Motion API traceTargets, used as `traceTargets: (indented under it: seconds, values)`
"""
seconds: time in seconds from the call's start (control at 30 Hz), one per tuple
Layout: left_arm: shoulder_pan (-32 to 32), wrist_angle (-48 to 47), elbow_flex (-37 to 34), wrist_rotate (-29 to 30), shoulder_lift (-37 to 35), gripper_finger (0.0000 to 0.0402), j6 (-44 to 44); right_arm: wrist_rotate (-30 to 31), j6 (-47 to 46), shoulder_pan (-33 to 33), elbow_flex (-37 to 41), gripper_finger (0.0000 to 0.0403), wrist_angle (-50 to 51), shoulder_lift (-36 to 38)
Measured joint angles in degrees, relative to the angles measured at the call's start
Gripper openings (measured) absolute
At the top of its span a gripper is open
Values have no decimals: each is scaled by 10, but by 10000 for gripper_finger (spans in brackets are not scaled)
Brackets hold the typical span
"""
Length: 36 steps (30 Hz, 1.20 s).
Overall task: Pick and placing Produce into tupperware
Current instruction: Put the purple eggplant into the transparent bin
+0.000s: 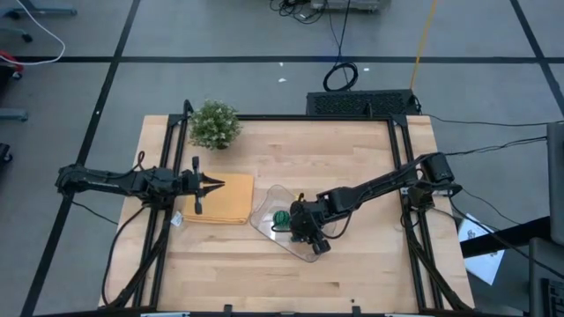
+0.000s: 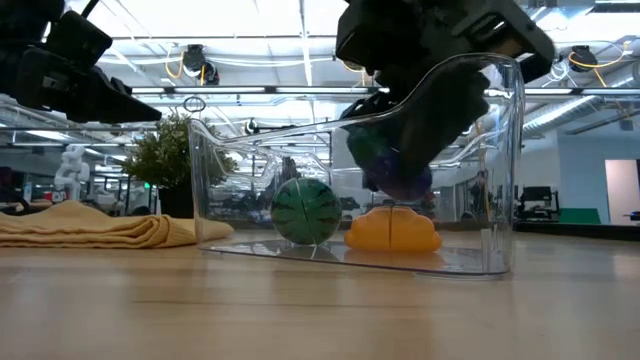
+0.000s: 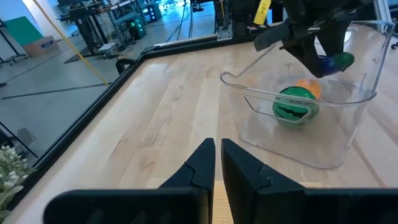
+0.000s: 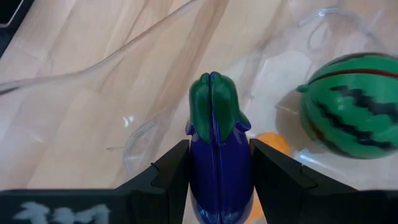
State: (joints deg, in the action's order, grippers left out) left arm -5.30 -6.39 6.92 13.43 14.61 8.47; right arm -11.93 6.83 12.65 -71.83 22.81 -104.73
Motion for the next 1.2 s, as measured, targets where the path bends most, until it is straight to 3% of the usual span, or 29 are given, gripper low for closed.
traceTargets:
  seconds: [0.33,0.67,1.1,1.2]
  values:
    - [0,0,0,0,0,33,0,-17,31,6,0,145,-9,0]
    - [0,0,0,0,0,33,1,30,-40,4,-34,145,6,0]
    - [0,-12,0,0,0,33,0,27,-120,-33,-53,145,26,0]
    - [0,-12,0,0,0,33,0,0,-163,-41,-53,145,17,0]
